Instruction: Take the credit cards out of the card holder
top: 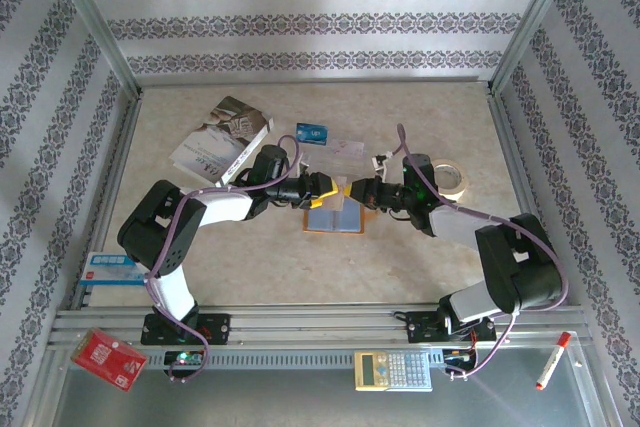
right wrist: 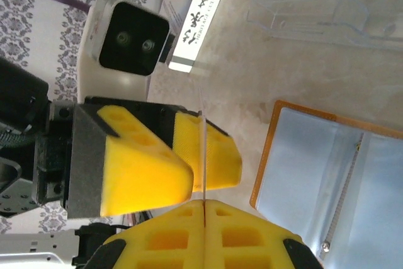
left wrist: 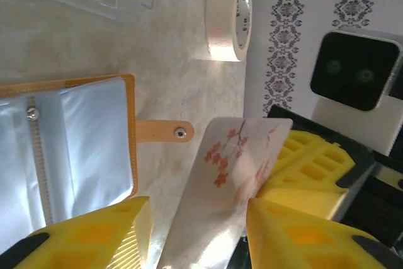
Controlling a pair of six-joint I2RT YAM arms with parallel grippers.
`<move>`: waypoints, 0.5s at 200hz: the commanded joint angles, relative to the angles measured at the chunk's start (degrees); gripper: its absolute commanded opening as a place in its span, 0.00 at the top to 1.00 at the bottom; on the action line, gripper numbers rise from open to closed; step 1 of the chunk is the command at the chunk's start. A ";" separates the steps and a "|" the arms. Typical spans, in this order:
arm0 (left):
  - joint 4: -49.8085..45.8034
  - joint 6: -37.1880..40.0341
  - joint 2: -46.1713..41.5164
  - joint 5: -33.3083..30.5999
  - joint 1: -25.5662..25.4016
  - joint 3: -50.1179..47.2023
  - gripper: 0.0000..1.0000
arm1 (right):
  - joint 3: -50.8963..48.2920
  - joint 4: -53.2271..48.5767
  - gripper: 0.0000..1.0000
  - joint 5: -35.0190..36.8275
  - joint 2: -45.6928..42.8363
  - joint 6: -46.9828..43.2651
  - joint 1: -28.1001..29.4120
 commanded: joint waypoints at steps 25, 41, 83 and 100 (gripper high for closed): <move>5.93 -2.60 -1.24 2.09 0.10 2.04 0.87 | -0.14 6.51 0.99 -1.77 2.73 3.35 -1.56; 3.95 -1.79 -2.40 1.14 0.26 2.53 1.00 | -0.46 8.25 0.84 -1.26 3.00 5.42 -1.94; 5.38 -2.54 -5.45 -2.53 0.30 2.97 1.00 | -1.32 19.63 0.60 -1.11 3.45 15.61 -0.59; 5.87 -2.86 -6.00 -2.69 0.35 2.89 1.00 | -1.13 22.87 0.62 -0.67 3.18 18.26 -0.34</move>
